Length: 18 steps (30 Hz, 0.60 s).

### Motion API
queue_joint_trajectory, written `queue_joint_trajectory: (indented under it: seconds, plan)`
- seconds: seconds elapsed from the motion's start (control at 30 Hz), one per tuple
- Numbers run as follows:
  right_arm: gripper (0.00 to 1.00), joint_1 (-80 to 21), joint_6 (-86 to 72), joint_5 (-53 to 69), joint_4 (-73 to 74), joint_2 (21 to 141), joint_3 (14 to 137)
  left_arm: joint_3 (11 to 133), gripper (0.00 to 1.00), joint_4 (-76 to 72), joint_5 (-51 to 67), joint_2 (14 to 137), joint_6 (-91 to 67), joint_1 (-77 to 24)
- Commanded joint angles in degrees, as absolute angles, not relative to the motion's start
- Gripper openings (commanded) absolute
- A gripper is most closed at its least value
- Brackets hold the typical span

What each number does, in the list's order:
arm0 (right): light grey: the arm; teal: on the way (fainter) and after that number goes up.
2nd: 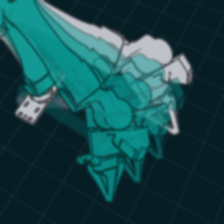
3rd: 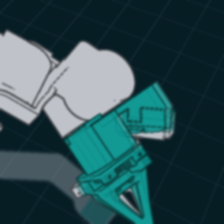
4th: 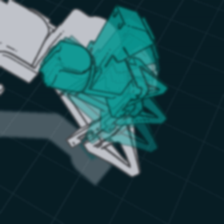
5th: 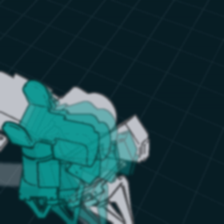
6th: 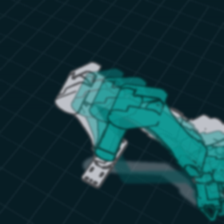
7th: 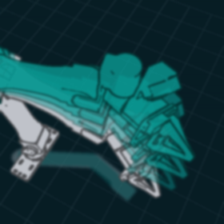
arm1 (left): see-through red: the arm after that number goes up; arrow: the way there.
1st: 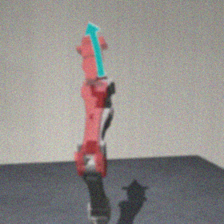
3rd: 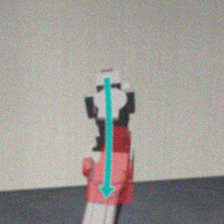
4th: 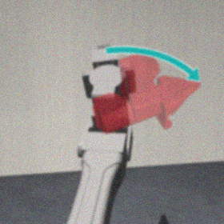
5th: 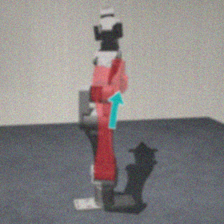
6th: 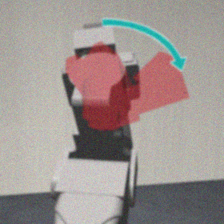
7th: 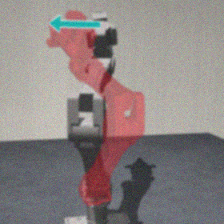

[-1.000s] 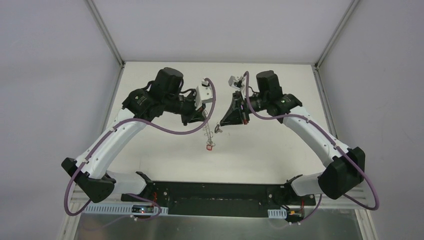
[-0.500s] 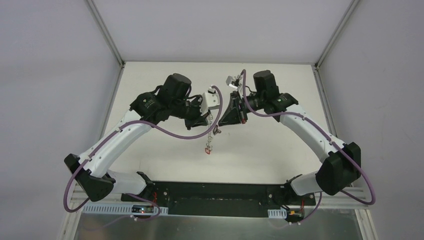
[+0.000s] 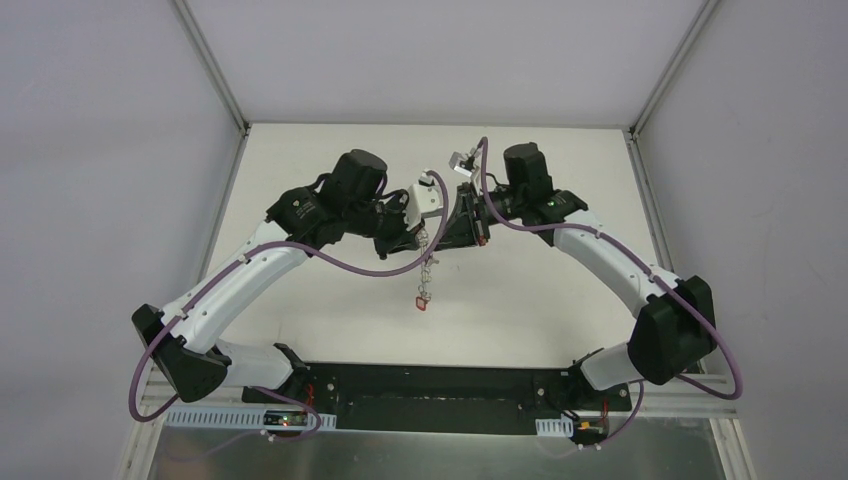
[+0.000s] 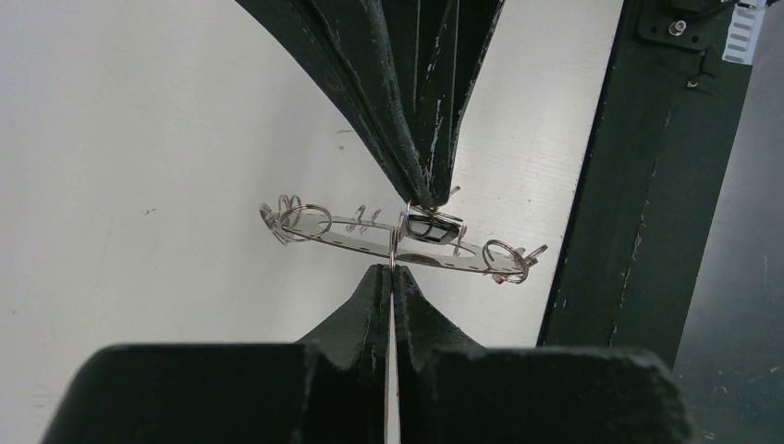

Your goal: Put the keys on the keyring

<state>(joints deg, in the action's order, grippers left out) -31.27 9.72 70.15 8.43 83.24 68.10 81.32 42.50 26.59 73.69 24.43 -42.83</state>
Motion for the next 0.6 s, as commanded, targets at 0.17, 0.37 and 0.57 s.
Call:
queue_joint_trajectory:
  seconds: [0.17,0.37,0.57]
  plan:
    - [0.0,-31.49,7.33,70.52,3.4,83.6,67.23,81.28,0.0,39.9,29.63,72.36,22.69,-43.51]
    - [0.0,-31.29,7.65,70.07,3.44,83.5,67.08,79.88,0.0,39.49,29.77,71.57,23.72,-43.51]
    - [0.0,-31.24,7.21,71.11,3.11,83.78,67.26,79.88,0.0,39.38,29.69,71.81,23.64,-43.51]
